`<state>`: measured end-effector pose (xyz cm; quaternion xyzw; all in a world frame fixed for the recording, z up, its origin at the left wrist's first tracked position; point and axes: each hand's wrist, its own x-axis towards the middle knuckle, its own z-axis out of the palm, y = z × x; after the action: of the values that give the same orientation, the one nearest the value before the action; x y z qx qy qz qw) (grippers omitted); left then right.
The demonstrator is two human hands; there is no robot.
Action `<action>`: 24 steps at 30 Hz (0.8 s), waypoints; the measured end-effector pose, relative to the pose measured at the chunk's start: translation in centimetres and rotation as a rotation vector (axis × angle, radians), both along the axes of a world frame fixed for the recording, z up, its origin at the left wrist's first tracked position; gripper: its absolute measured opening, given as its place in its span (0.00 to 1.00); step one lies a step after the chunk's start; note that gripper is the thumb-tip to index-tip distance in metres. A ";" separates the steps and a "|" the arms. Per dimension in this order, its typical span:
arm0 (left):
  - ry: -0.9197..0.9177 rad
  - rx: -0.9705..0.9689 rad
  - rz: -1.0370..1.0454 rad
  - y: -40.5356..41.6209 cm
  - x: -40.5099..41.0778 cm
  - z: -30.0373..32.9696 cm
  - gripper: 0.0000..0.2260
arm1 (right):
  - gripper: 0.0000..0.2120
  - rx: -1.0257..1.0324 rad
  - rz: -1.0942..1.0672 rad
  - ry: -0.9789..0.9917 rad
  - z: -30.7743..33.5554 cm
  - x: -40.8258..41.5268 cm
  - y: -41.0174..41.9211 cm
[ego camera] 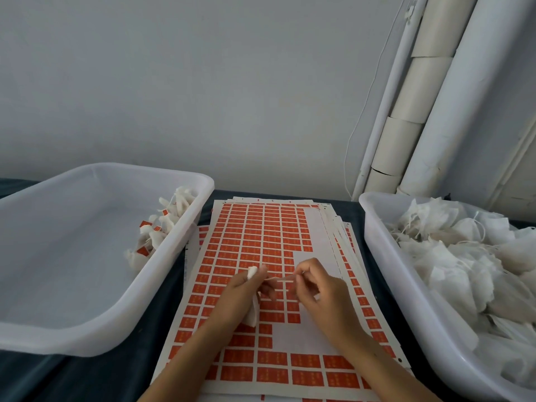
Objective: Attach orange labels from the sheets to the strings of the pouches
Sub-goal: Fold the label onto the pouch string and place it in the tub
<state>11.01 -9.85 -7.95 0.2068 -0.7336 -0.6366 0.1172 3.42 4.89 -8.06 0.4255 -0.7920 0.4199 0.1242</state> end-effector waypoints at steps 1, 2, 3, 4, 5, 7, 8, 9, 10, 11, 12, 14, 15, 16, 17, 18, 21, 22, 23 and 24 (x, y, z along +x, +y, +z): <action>-0.001 0.043 -0.015 0.0 0.0 0.2 0.19 | 0.05 0.006 0.003 0.054 0.2 0.0 -0.2; 0.000 0.075 -0.022 0.0 0.0 0.4 0.19 | 0.08 0.014 0.010 0.099 0.2 -0.2 -0.3; 0.004 0.096 -0.026 0.0 0.0 0.5 0.18 | 0.08 0.026 0.010 0.133 0.3 -0.3 -0.4; 0.013 0.109 -0.030 -0.1 0.1 0.5 0.17 | 0.08 0.029 0.011 0.157 0.2 -0.4 -0.5; 0.021 0.117 -0.029 -0.1 0.1 0.5 0.16 | 0.07 0.030 0.010 0.162 0.1 -0.5 -0.5; 0.035 0.134 -0.001 -0.1 0.0 0.4 0.13 | 0.06 0.004 0.022 0.134 0.0 -0.6 -0.5; 0.047 0.140 0.015 -0.1 0.0 0.3 0.12 | 0.05 -0.012 0.032 0.098 0.0 -0.7 -0.5; 0.059 0.135 0.025 -0.1 -0.1 0.2 0.11 | 0.05 -0.035 0.042 0.044 0.0 -0.6 -0.5; 0.070 0.119 0.028 -0.1 -0.1 0.2 0.10 | 0.06 -0.071 0.044 -0.038 0.1 -0.6 -0.5; 0.080 0.098 0.025 0.0 -0.1 0.2 0.09 | 0.07 -0.111 0.040 -0.157 0.4 -0.5 -0.6; 0.090 0.078 0.019 0.1 -0.1 0.1 0.09 | 0.09 -0.147 0.044 -0.312 0.8 -0.4 -0.7; 0.116 0.057 0.016 0.2 0.0 0.2 0.08 | 0.13 -0.173 0.070 -0.580 1.3 -0.5 -1.2; 0.132 0.042 0.017 0.3 0.0 0.2 0.08 | 0.12 -0.165 0.082 -0.644 1.4 -0.6 -1.4; 0.148 0.020 0.019 0.3 0.1 0.3 0.08 | 0.09 -0.146 0.085 -0.664 1.5 -0.7 -1.6; 0.160 -0.001 0.025 0.3 0.1 0.4 0.09 | 0.05 -0.122 0.076 -0.650 1.6 -0.8 -1.8; 0.168 -0.006 0.036 0.4 0.1 0.4 0.09 | 0.04 -0.108 0.065 -0.623 1.6 -0.9 -1.9; 0.146 0.009 0.071 0.6 0.0 0.5 0.10 | 0.05 -0.150 0.000 -0.573 1.4 -1.5 -2.0; 0.133 -0.001 0.082 0.6 0.0 0.5 0.10 | 0.05 -0.192 -0.044 -0.571 1.4 -1.7 -2.0; 0.123 -0.005 0.095 0.6 -0.1 0.5 0.10 | 0.05 -0.256 -0.100 -0.578 1.4 -1.9 -2.0; 0.117 -0.004 0.112 0.5 -0.2 0.4 0.10 | 0.04 -0.341 -0.153 -0.604 1.5 -2.1 -2.0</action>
<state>10.83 -9.31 -7.52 0.2095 -0.7140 -0.6388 0.1957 1.34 2.94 -6.56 0.1948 -0.7410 0.6424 -0.0153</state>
